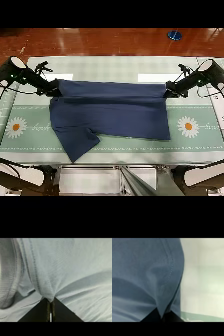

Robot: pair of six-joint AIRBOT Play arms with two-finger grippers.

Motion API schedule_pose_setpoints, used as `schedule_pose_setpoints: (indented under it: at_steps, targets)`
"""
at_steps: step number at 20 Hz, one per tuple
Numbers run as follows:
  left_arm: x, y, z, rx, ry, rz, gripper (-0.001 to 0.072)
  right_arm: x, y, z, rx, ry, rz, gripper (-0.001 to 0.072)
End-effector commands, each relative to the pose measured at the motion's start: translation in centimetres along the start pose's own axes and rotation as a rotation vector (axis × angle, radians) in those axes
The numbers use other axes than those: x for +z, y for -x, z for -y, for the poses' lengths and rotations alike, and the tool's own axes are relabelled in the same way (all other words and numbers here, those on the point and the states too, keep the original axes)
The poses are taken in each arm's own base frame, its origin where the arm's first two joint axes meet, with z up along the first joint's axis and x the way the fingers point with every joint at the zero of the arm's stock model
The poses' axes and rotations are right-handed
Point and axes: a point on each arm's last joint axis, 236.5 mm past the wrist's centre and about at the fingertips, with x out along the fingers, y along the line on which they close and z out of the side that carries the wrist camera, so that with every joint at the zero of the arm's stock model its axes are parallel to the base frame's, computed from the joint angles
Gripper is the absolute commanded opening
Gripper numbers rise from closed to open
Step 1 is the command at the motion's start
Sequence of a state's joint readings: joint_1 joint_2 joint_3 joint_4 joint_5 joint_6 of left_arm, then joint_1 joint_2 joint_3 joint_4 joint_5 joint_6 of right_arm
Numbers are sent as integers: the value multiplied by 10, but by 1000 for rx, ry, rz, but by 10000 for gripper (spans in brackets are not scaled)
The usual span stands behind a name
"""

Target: Fold the shirts.

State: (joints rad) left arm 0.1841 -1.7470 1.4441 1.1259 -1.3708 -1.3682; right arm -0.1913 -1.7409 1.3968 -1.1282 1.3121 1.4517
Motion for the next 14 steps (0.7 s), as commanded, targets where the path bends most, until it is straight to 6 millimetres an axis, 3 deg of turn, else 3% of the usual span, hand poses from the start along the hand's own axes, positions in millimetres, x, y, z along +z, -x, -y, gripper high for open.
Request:
schedule_pose_setpoints:
  at_steps: [1,3,4,5,6,9,12,14]
  targets:
    - [-5,3,-3,-3,-8,-20,23,-2,-1,2,-7,-2,-8,23]
    - [-6,-1,3,-6,-17,-29,25,-2,-1,2,-8,-13,-7,33]
    - [-7,-4,7,-6,-15,-38,100,1,-1,1,-7,-31,4,191]
    - [-10,-7,12,-6,-9,-54,353,0,-1,0,0,-64,1,404]
    - [-13,-9,18,-3,-9,-67,504,-3,-1,-2,4,-70,-12,410]
    - [-32,-4,14,27,7,-141,506,-22,17,3,-51,-65,-57,410]
    - [-61,15,-12,53,93,-111,507,-56,45,31,-205,-31,-40,410]
    - [-96,21,-42,53,170,-36,506,-86,47,44,-224,-63,32,410]
